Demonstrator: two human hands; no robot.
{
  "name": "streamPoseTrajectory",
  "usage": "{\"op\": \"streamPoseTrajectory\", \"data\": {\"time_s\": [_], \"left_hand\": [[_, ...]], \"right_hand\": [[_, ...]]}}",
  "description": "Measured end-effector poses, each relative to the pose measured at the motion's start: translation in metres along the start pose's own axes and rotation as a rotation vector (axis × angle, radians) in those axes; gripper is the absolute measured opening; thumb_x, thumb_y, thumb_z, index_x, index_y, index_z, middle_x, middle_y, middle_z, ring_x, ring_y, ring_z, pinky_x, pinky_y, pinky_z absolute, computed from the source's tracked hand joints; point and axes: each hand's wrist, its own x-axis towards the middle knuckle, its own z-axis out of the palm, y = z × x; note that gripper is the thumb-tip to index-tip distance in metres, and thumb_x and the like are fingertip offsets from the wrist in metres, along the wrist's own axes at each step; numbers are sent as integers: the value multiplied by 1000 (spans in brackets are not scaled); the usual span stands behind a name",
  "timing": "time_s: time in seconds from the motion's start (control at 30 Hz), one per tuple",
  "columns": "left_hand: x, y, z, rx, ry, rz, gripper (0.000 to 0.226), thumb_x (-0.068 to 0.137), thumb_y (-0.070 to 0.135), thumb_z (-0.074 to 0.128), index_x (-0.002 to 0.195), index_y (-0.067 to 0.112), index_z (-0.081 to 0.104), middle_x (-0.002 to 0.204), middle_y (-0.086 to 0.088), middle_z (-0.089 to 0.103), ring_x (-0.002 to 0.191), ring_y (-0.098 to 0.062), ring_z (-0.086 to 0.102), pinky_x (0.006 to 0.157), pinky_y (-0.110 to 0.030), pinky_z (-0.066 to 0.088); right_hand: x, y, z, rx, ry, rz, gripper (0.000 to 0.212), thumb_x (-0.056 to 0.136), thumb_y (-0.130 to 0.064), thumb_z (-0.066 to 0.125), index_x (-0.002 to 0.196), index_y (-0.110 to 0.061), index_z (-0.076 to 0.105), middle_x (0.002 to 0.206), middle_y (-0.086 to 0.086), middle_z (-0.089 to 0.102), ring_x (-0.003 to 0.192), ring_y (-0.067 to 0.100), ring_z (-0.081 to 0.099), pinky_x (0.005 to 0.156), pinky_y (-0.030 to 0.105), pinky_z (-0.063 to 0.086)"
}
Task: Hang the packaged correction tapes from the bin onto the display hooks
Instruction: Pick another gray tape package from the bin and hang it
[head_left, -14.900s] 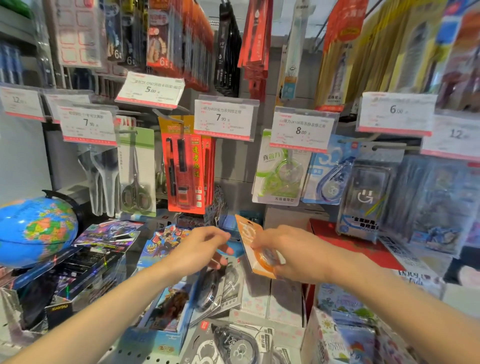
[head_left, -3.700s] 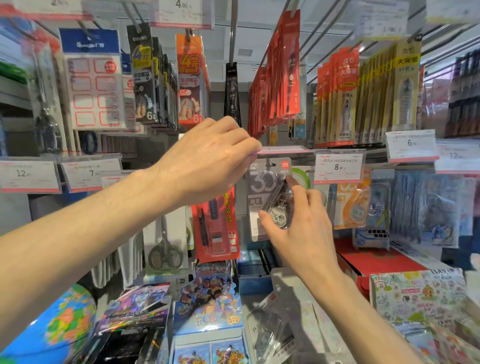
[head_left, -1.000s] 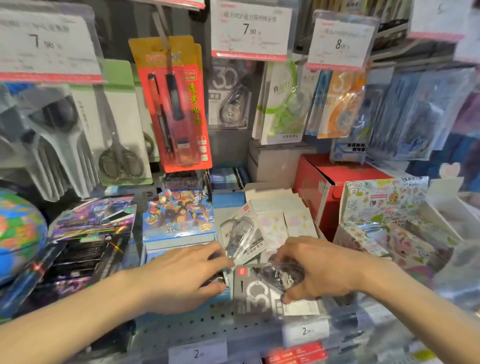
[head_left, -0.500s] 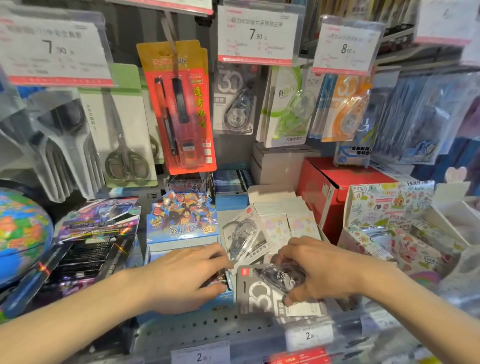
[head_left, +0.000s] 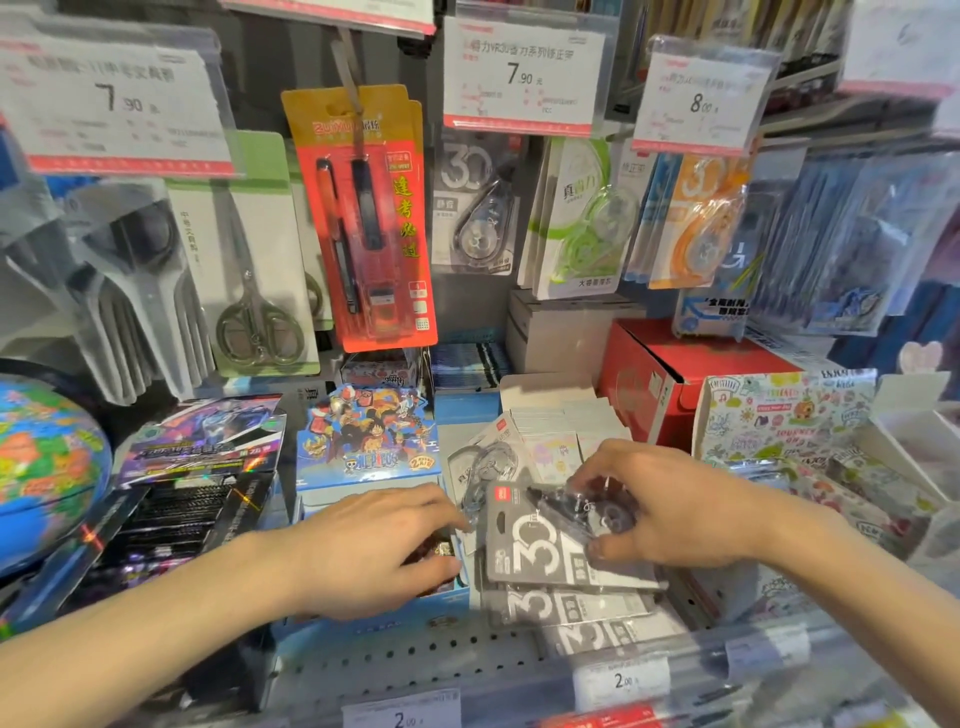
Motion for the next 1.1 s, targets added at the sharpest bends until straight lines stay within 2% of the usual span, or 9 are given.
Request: {"op": "streamPoseTrajectory", "data": {"time_s": [0.17, 0.3, 0.4, 0.53, 0.67, 0.73, 0.8, 0.97, 1.1], "left_hand": [[10, 0, -18, -317, 191, -115, 35, 103, 50, 46, 132, 34, 57, 116, 15, 70, 102, -5, 64, 97, -27, 48], [20, 5, -35, -823, 292, -161, 20, 103, 37, 54, 117, 27, 63, 97, 4, 79, 81, -12, 71, 87, -45, 57], [24, 6, -47, -984, 358, -186, 18, 100, 27, 62, 117, 20, 60, 92, -4, 80, 77, -20, 70, 84, -52, 58], [28, 7, -60, -1018, 495, -217, 13, 101, 15, 60, 114, 14, 60, 82, -9, 79, 68, -20, 69, 68, -41, 53], [29, 0, -72, -958, 582, -221, 12, 102, 10, 57, 112, 14, 63, 79, -13, 76, 67, -19, 69, 66, -37, 55], [26, -3, -78, -922, 598, -217, 13, 103, 10, 56, 113, 14, 64, 77, -11, 75, 66, -16, 69, 62, -28, 54], [25, -6, -84, -889, 611, -204, 14, 104, 11, 55, 113, 13, 65, 72, -7, 72, 66, -14, 68, 60, -24, 53], [22, -9, -93, -752, 620, -164, 15, 104, 24, 55, 115, 25, 65, 77, -4, 74, 72, -25, 68, 74, -45, 55], [17, -7, -99, -326, 751, -116, 25, 102, 38, 56, 126, 35, 62, 105, 16, 70, 94, -2, 65, 87, -33, 55]], "right_hand": [[1, 4, -11, 70, 205, 42, 65, 79, -56, 71, 134, -27, 50, 122, -13, 53, 110, 6, 52, 97, 20, 40], [5, -5, -5, 110, 379, 70, 72, 80, -56, 70, 141, -27, 44, 119, -14, 52, 101, 2, 50, 84, 12, 33], [9, -12, 2, 170, 491, 69, 65, 81, -56, 67, 137, -31, 46, 117, -17, 52, 98, -1, 50, 81, 8, 33], [16, -23, 10, 222, 608, 70, 61, 83, -55, 66, 135, -32, 45, 113, -16, 52, 103, 2, 51, 81, 11, 33], [22, -36, 14, 221, 660, 38, 73, 86, -63, 58, 145, -31, 30, 128, -15, 50, 119, 8, 49, 98, 25, 40], [22, -41, 14, 230, 620, 16, 82, 88, -66, 53, 153, -33, 15, 130, -18, 42, 120, 3, 42, 97, 16, 35], [23, -45, 14, 200, 581, -12, 85, 89, -65, 51, 153, -39, 0, 119, -19, 35, 105, -2, 34, 88, 7, 32], [25, -50, 7, 170, 547, -24, 85, 91, -64, 46, 151, -47, -12, 114, -20, 27, 91, -4, 27, 80, 10, 33], [24, -45, 3, 184, 584, 9, 83, 89, -68, 44, 150, -49, -9, 117, -19, 28, 89, 2, 43, 74, 19, 39]]}}
